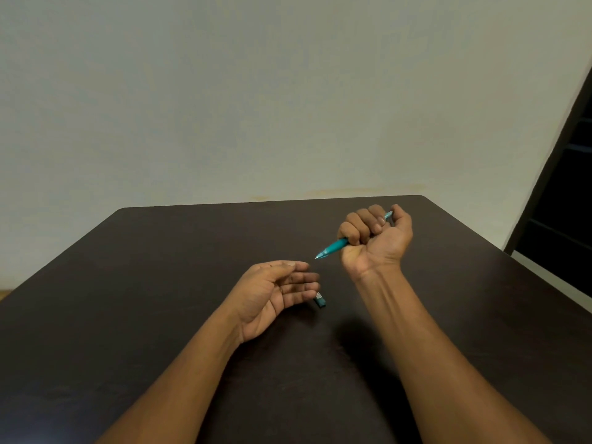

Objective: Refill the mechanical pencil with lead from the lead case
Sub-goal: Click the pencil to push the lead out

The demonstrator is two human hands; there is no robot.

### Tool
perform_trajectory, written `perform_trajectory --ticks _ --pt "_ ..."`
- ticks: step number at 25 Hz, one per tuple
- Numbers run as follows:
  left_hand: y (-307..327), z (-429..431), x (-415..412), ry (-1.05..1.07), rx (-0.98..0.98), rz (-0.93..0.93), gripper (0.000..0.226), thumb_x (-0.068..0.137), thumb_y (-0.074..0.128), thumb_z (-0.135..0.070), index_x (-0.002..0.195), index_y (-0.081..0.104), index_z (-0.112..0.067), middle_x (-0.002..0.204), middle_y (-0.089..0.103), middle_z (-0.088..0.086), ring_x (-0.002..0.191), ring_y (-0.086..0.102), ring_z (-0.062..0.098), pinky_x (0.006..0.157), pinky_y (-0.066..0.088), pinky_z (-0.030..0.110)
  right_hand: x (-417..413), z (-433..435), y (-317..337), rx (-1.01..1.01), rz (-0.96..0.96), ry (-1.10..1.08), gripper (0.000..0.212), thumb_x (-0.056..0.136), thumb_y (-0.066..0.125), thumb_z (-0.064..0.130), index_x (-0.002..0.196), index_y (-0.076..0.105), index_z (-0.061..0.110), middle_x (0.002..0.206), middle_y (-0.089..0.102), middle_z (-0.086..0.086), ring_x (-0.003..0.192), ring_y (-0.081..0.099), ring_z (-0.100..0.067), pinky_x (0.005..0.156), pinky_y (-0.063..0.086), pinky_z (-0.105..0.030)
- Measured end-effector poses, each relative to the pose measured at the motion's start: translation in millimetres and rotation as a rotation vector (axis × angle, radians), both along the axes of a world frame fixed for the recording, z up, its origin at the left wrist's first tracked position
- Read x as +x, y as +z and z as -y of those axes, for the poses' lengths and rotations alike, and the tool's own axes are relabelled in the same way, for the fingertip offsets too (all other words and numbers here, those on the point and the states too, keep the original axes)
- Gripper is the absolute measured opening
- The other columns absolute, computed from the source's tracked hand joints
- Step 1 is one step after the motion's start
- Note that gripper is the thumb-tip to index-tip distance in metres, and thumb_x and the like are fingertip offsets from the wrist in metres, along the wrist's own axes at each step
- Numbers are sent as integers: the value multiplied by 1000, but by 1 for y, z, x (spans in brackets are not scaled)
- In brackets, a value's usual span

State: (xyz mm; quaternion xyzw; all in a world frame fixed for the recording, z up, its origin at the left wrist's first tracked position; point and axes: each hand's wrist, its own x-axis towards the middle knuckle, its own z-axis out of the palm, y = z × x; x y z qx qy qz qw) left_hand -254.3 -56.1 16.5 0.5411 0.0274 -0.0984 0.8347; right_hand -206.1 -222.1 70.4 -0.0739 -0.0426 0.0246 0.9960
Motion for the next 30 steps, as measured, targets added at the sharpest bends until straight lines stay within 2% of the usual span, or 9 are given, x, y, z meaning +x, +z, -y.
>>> perform_trajectory --ticks 2,7,12,16,20,23,26,30 --pt "1 1 -1 6 -5 2 30 104 45 -8 119 62 11 105 74 29 85 77 29 69 63 33 0 -2 -2 10 -10 6 52 98 37 44 54 33 18 40 28 7 31 18 -8 35 11 -20" --pt "2 1 -1 13 21 2 30 105 42 -8 119 63 9 105 74 28 87 76 29 71 63 33 1 0 2 -41 -3 -27 48 95 35 34 50 32 18 39 26 7 30 18 -9 34 11 -18" --pt "2 2 -2 10 5 -6 29 105 44 -9 119 63 8 106 74 28 89 77 29 70 63 32 -7 -9 0 -83 25 -8 50 97 37 46 55 33 18 40 26 7 32 18 -8 36 11 -18" --pt "2 2 -3 9 -4 -7 29 104 46 -8 119 62 9 99 75 25 88 77 28 71 63 32 -13 -22 1 -136 46 -18 48 95 34 36 50 33 18 38 25 7 30 17 -8 34 13 -16" --pt "1 3 -3 8 2 -5 30 104 46 -9 118 63 10 99 74 25 87 76 28 71 64 33 -18 -24 1 -46 37 36 50 97 36 42 53 33 17 39 27 6 30 19 -8 34 13 -18" --pt "1 2 -1 3 17 -1 30 105 45 -10 119 62 10 98 75 25 87 76 28 72 64 33 -18 -20 5 45 42 78 50 98 34 38 53 32 16 38 28 6 28 20 -8 34 12 -19" --pt "-1 1 0 -9 23 4 30 105 45 -10 119 63 10 99 75 25 87 76 29 73 63 34 -19 -18 8 16 54 50 50 97 33 33 49 33 16 38 27 6 28 20 -9 33 12 -17" --pt "-4 0 2 -21 23 12 30 104 47 -12 117 64 9 100 75 25 87 76 29 73 63 34 -22 -21 8 -13 69 42 52 98 36 43 54 32 16 38 27 6 30 19 -8 35 11 -17"
